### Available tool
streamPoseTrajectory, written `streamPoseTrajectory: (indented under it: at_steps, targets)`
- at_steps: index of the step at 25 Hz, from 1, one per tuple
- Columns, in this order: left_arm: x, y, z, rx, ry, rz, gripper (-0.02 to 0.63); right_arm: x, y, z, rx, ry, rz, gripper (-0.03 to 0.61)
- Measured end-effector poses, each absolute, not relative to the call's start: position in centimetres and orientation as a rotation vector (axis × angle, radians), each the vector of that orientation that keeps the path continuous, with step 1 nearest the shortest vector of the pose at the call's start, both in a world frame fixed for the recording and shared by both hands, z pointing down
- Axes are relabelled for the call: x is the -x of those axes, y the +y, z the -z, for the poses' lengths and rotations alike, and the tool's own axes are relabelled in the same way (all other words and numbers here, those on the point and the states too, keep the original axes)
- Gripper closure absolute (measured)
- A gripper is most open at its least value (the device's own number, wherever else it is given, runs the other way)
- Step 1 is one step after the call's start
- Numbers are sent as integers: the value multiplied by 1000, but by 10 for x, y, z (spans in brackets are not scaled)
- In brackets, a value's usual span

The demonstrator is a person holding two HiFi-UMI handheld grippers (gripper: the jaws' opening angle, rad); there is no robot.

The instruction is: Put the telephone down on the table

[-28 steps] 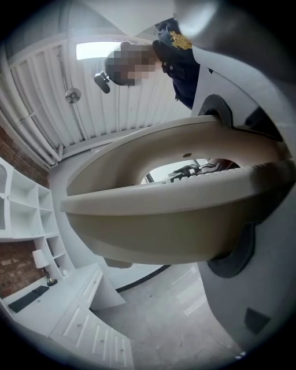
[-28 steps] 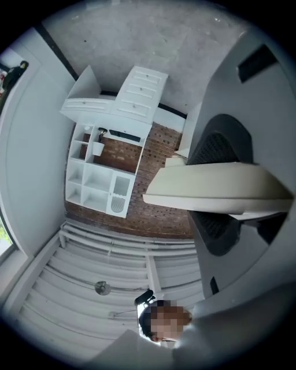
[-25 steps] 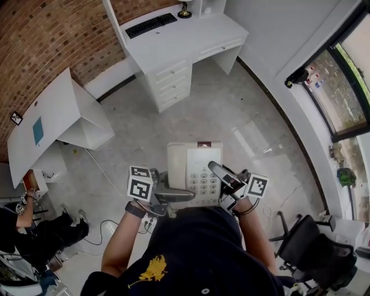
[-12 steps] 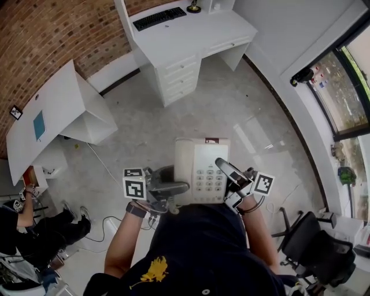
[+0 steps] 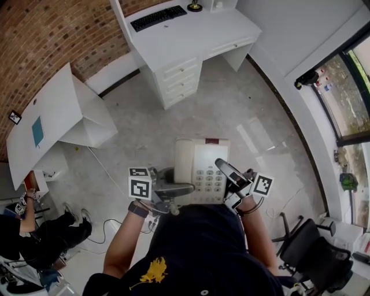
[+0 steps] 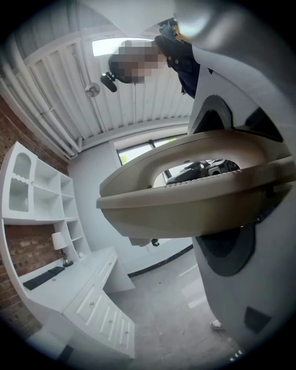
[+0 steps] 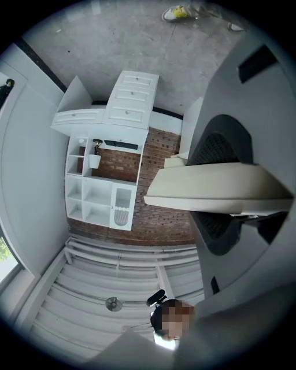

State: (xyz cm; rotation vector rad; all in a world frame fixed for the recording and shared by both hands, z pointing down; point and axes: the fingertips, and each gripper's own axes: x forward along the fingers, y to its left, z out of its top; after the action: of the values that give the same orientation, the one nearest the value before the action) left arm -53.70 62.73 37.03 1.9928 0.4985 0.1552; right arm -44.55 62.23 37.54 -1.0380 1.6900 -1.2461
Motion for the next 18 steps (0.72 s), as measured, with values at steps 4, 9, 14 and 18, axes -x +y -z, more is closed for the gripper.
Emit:
streamPoseTrajectory:
  at_steps: [4,9,14,18]
  targets:
    - [489,599,-372,-1987,458,-146,163,399,596,-380,1020,1668,1239,376]
    - [421,561,-359,-2021,465,-166,172,331,556,-363,1028,1709,1189,377]
    - [368,534,-356,-1997,453,-210,173,279,528,-361,1037,1707,1214,376]
    - [326,527,-360,-1979,453,-253,175,236,521,-366,1053,1699,1235,374]
